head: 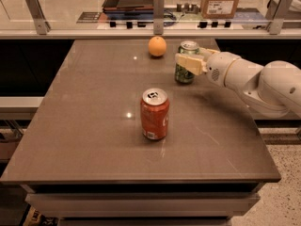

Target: Pick green can

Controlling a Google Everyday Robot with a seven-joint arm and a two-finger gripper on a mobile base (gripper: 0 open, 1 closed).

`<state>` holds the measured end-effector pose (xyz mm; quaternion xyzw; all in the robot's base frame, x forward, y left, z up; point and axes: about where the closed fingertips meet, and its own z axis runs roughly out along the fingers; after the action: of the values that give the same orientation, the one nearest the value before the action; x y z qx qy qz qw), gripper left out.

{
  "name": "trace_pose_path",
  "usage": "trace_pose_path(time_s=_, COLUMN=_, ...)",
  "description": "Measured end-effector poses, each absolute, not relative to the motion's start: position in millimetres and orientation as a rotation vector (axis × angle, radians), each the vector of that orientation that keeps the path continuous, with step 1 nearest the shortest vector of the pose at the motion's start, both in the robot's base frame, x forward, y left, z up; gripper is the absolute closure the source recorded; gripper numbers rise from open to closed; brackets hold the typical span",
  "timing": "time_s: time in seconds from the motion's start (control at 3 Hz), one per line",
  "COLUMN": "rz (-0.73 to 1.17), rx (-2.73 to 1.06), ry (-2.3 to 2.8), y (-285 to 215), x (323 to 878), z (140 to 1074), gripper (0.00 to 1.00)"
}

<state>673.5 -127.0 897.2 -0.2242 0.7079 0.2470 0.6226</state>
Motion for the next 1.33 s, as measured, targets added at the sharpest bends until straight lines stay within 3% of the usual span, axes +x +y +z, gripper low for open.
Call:
trace_pose_path(time_s=0.33, rz=0.57, rx=-0.518, ry=1.625, y=-124.4, x=673.5, z=897.5, gripper=0.87)
trace_pose_path(time_s=0.67, rz=0.573, rx=-0.521, ry=1.624, y=-122.1, x=673.6, z=897.8, gripper=1.0)
trace_pose_path(time_s=1.33, rz=0.558, rx=-0.525, ry=1.613, y=-126.7, x=674.5, z=912.3, gripper=1.0)
